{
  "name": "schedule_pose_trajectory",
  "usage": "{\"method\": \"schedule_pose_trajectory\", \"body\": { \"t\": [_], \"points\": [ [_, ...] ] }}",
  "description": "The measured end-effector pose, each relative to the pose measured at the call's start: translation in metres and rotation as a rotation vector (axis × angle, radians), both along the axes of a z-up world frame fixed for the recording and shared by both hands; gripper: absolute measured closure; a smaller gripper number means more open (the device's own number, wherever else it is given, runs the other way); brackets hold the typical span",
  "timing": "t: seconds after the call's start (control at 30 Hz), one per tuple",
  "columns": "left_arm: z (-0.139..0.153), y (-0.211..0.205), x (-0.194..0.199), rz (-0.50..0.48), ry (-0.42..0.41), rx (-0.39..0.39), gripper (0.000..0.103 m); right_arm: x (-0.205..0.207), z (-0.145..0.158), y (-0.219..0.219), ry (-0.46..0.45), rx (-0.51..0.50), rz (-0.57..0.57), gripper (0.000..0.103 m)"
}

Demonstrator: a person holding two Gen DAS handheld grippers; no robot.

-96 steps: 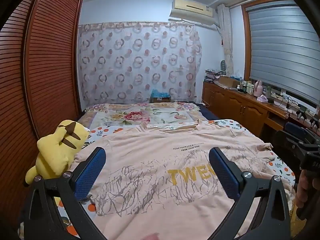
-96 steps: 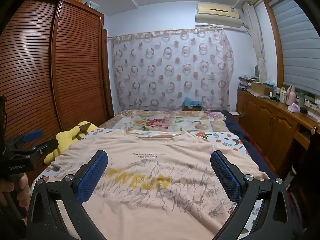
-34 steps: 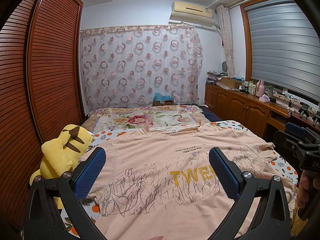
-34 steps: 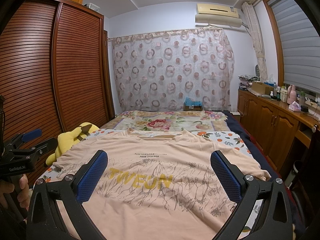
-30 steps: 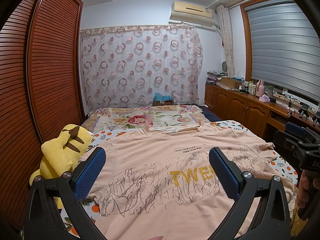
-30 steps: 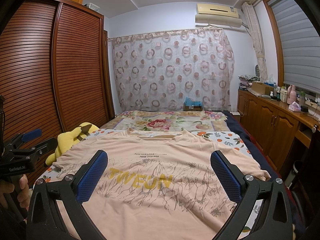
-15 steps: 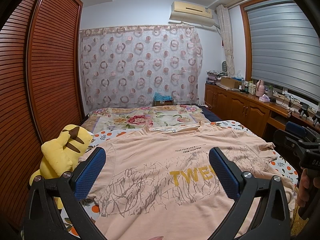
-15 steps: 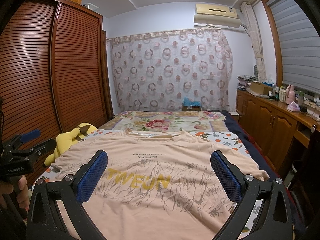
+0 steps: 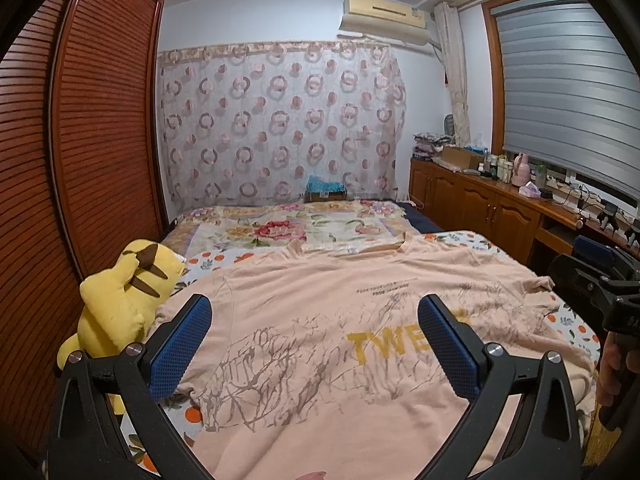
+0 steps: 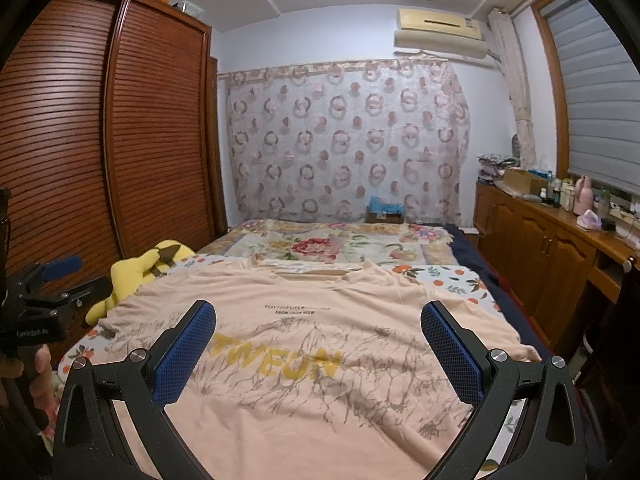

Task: Fold small clothes

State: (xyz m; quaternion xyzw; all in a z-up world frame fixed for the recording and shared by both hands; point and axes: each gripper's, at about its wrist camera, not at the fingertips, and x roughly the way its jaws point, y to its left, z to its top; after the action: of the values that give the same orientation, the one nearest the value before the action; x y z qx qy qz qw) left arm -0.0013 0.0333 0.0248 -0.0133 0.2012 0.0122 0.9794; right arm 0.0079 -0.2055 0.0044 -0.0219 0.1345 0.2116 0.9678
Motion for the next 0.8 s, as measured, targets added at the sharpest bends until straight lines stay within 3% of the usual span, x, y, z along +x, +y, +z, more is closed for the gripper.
{"method": "schedule_pose_trajectory", "body": {
  "t": [0.33, 0.8],
  "points": [
    [-0.041, 0.054, 0.019, 0.083, 0.117, 0.017, 0.000, 0.030, -0.023, 0.012, 0.095, -0.027, 0.072, 0.001],
    [-0.068, 0.141, 0.051, 0.165, 0.220, -0.055, 0.000, 0.068, -0.034, 0.043, 0.216, -0.163, 0.168, 0.001]
  ]
}}
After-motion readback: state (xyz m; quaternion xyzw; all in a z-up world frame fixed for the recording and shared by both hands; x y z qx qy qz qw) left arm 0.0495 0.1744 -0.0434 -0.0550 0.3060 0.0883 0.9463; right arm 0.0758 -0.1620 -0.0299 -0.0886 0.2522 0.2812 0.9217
